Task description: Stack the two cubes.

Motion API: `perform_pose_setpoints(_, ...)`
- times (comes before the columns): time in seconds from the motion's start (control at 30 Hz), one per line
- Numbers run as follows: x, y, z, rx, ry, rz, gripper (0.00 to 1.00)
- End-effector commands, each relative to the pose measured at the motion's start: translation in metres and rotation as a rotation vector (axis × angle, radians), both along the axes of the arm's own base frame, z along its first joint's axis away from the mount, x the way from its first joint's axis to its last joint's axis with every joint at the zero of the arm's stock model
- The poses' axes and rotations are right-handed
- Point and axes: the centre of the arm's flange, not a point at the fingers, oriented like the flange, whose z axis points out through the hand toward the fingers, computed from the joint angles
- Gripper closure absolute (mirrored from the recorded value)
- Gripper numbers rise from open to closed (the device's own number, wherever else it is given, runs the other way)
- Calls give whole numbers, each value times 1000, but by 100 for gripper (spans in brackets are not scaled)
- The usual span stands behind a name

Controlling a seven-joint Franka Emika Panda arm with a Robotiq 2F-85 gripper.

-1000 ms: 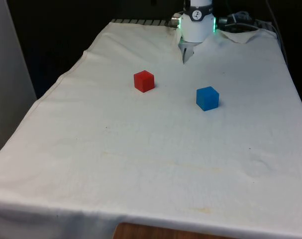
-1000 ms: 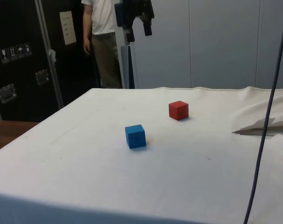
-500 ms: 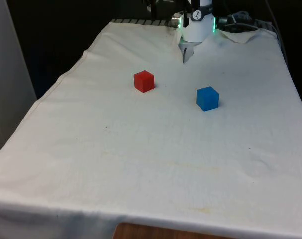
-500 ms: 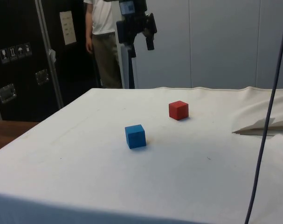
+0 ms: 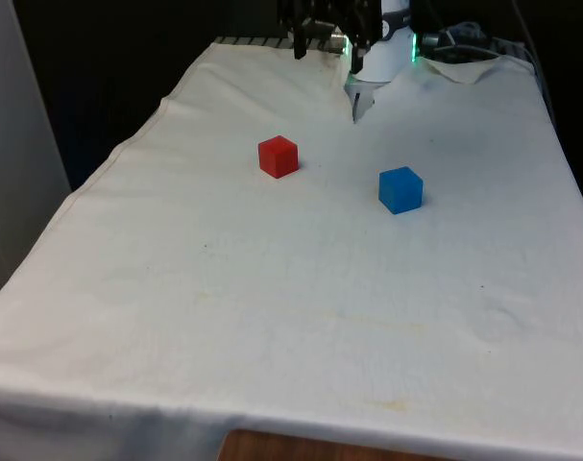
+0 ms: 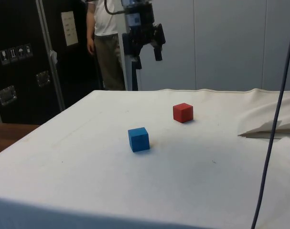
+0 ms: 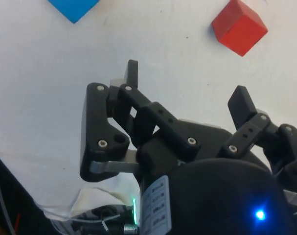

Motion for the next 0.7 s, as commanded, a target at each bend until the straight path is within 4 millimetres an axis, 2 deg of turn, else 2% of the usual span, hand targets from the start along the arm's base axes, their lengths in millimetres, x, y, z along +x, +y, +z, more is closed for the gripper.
perform_pose_setpoints(0.0, -1, 0, -2, -1, 0, -7, 0)
perform_pose_setpoints(0.2, -3, -1, -13, -17, -14, -49, 0)
perform_pose_setpoints(0.67, -5, 0, -15, -14, -9, -61, 0)
